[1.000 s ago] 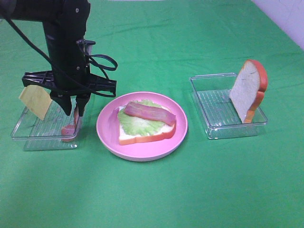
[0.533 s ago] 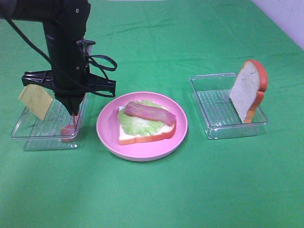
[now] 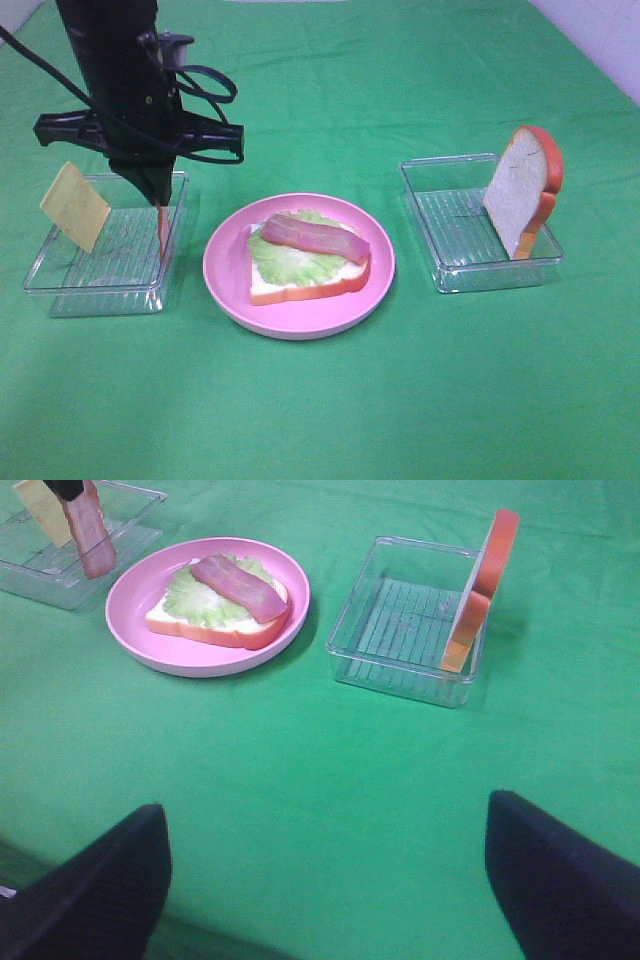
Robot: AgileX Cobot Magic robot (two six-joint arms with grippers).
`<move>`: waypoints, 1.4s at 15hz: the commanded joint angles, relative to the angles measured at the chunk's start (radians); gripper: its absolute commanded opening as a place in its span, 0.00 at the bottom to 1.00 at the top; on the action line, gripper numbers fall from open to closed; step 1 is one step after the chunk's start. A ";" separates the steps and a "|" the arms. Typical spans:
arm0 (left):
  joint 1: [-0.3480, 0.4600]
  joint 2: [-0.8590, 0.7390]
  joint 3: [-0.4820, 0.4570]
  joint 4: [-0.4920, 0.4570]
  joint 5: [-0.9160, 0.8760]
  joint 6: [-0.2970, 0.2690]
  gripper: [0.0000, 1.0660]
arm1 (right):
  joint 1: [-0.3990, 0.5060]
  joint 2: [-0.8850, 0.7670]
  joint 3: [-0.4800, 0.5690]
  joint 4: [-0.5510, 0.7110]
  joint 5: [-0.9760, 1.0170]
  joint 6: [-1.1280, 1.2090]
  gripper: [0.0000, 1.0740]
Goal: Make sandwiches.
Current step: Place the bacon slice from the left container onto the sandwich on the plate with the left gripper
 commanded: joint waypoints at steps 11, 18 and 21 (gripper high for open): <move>-0.002 -0.008 -0.067 -0.748 -0.230 0.517 0.00 | -0.003 -0.019 0.002 0.004 -0.009 -0.009 0.73; -0.004 0.174 -0.068 -0.987 -0.207 0.737 0.00 | -0.003 -0.019 0.002 0.003 -0.009 -0.009 0.73; 0.008 0.180 -0.069 -0.789 -0.189 0.672 0.00 | -0.003 -0.019 0.002 0.003 -0.009 -0.009 0.73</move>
